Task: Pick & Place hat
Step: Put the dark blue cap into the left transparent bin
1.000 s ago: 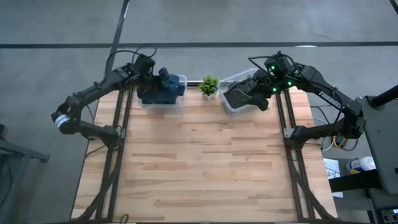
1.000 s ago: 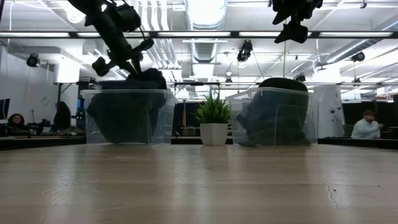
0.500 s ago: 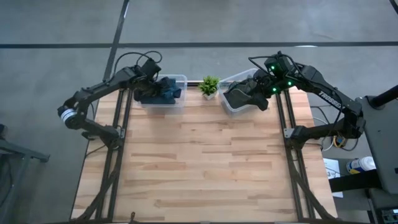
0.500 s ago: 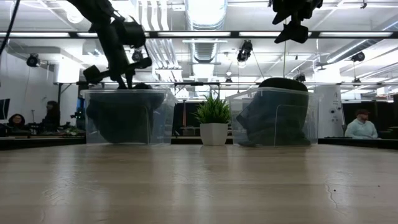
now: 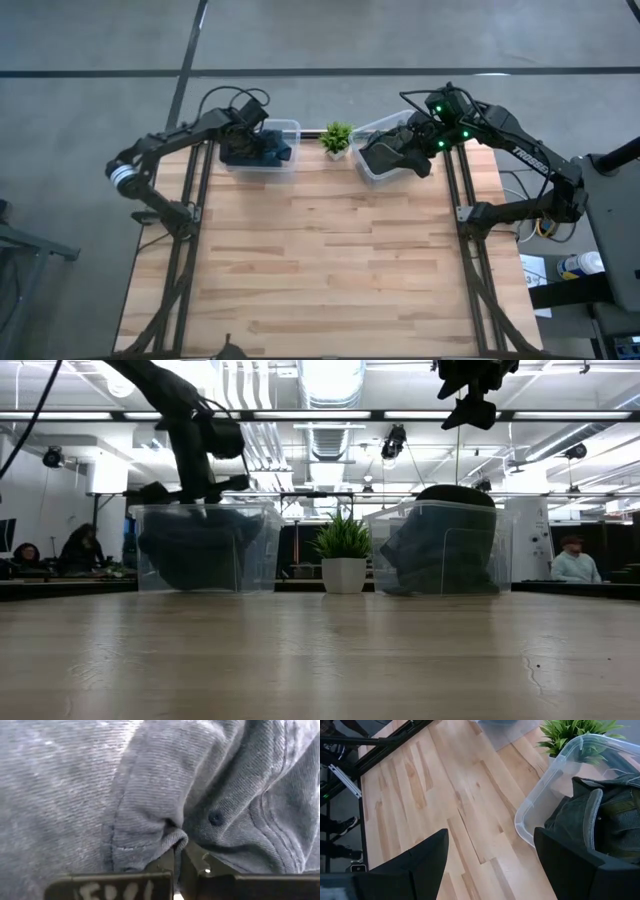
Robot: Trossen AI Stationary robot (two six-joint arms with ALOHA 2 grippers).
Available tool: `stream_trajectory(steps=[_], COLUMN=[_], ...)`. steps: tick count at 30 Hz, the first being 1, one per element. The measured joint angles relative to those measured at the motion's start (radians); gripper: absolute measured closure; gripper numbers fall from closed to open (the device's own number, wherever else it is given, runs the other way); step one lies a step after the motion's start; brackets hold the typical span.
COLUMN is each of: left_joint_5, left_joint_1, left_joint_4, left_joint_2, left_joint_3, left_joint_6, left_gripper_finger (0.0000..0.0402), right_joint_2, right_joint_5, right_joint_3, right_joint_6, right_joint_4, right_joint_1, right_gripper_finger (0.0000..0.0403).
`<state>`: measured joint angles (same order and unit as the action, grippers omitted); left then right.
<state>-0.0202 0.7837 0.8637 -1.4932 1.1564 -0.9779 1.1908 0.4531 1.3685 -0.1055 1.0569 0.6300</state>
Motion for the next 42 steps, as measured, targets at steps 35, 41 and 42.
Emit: stream_trajectory(steps=[35,41,42], left_joint_5=[-0.140,-0.220,-0.239], left_joint_1=[-0.004,-0.004,-0.004], left_joint_4=[-0.045,-0.041,-0.042], left_joint_2=[0.161,0.212,0.220], left_joint_3=[0.069,0.069,0.069], left_joint_6=[0.032,-0.011,-0.016], left_gripper_finger=[0.0204,0.0200,0.0200], right_joint_2=[0.000,0.000,0.000], right_joint_5=[0.000,0.000,0.000], right_joint_3=[0.000,0.000,0.000], right_joint_6=[-0.011,-0.009,-0.008], right_joint_4=[0.001,0.001,0.001], right_joint_1=[0.000,0.000,0.000], right_gripper_finger=[0.0117,0.0117,0.0117])
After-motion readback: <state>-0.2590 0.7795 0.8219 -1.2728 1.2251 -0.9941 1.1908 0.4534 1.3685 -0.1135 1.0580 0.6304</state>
